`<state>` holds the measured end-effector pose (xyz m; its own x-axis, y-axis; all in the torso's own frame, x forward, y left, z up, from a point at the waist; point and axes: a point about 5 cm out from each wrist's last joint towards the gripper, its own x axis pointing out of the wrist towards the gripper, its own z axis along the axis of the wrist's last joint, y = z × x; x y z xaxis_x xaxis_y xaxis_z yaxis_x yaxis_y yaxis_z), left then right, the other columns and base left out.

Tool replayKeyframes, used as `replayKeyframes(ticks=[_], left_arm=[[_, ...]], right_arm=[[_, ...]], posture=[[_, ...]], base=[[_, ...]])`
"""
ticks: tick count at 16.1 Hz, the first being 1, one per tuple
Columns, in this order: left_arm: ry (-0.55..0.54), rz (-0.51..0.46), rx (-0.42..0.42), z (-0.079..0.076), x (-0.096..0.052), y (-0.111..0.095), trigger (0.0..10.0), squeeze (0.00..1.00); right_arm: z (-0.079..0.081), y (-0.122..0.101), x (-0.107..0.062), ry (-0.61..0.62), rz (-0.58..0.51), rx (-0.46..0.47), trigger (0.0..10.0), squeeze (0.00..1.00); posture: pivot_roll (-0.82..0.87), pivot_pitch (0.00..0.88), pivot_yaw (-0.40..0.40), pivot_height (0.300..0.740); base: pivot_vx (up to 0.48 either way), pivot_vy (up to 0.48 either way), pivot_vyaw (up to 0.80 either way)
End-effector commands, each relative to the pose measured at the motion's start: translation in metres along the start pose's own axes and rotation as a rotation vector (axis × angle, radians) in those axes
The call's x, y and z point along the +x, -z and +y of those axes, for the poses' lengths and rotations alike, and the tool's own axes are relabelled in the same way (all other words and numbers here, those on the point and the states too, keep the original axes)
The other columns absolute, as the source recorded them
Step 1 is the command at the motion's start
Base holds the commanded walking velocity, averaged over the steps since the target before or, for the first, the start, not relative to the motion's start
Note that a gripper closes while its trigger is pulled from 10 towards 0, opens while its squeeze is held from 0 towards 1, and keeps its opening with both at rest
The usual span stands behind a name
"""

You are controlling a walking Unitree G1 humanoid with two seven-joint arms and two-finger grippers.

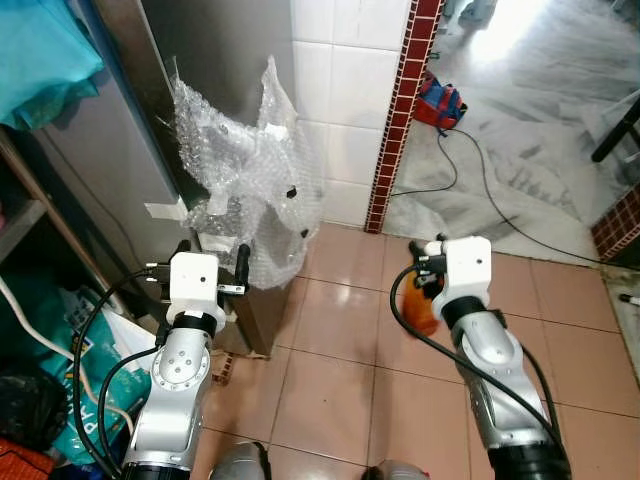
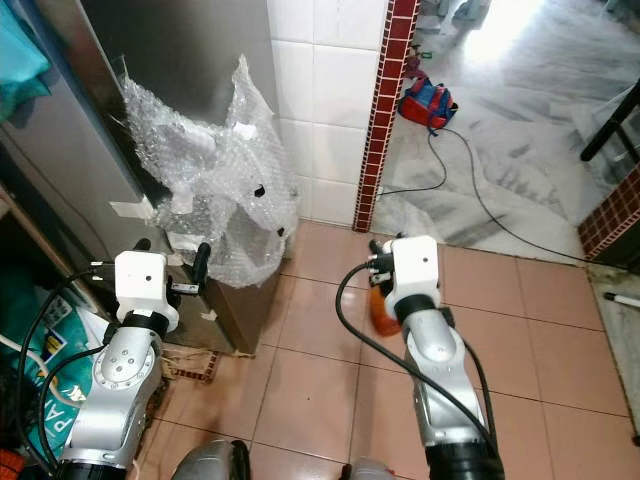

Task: Restocking fridge

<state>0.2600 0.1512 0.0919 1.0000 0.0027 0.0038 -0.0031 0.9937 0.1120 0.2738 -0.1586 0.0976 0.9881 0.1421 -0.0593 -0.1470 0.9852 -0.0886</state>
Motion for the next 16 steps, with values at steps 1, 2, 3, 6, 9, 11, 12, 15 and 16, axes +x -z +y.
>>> replayKeyframes(ticks=[1, 2, 3, 6, 9, 11, 12, 15, 16], left_arm=[[-0.018, 0.007, -0.006, 0.002, 0.001, 0.001, 10.0, 0.0], [-0.021, 0.006, -0.007, 0.002, 0.001, 0.001, 10.0, 0.0], [-0.029, 0.009, -0.012, 0.003, 0.0, 0.002, 10.0, 0.0], [-0.045, 0.033, -0.044, 0.008, 0.002, 0.005, 10.0, 0.0], [-0.044, 0.028, -0.05, 0.007, 0.003, 0.003, 10.0, 0.0], [-0.031, 0.021, -0.052, 0.006, 0.003, 0.003, 10.0, 0.0], [-0.026, 0.016, -0.051, 0.006, 0.003, 0.002, 10.0, 0.0], [-0.029, 0.01, -0.045, 0.006, 0.006, 0.001, 10.0, 0.0], [-0.029, 0.01, -0.044, 0.006, 0.006, 0.001, 10.0, 0.0]], right_arm=[[0.0, -0.01, 0.0, -0.001, -0.05, -0.001, 10.0, 0.0], [-0.001, -0.01, 0.0, -0.001, -0.059, 0.026, 10.0, 0.0], [0.0, -0.011, 0.0, -0.006, -0.067, 0.029, 10.0, 0.0], [-0.003, -0.011, 0.001, 0.02, -0.057, -0.037, 10.0, 0.0], [0.002, -0.01, 0.0, 0.012, -0.064, -0.067, 10.0, 0.0], [0.005, -0.01, -0.001, 0.027, -0.084, -0.11, 10.0, 0.0], [0.008, -0.008, -0.001, -0.004, -0.076, -0.083, 10.0, 0.0], [0.01, -0.012, -0.002, -0.026, -0.11, -0.095, 10.0, 0.0], [0.009, -0.013, -0.003, -0.027, -0.115, -0.091, 10.0, 0.0]], posture=[[-0.02, 0.056, -0.009, 0.74], [-0.02, 0.055, -0.006, 0.74], [-0.02, 0.055, -0.001, 0.74], [-0.03, 0.052, 0.005, 0.74], [-0.03, 0.048, 0.011, 0.74], [-0.03, 0.038, 0.015, 0.74], [-0.03, 0.033, 0.016, 0.74], [-0.03, 0.03, 0.018, 0.74], [-0.03, 0.03, 0.018, 0.74]], base=[[0.0, 0.0, 0.0], [0.0, 0.0, 0.0], [0.0, 0.0, 0.0], [0.0, 0.0, 0.0], [0.0, 0.0, 0.0], [0.0, 0.0, 0.0], [0.0, 0.0, 0.0], [0.0, 0.0, 0.0], [0.0, 0.0, 0.8]])
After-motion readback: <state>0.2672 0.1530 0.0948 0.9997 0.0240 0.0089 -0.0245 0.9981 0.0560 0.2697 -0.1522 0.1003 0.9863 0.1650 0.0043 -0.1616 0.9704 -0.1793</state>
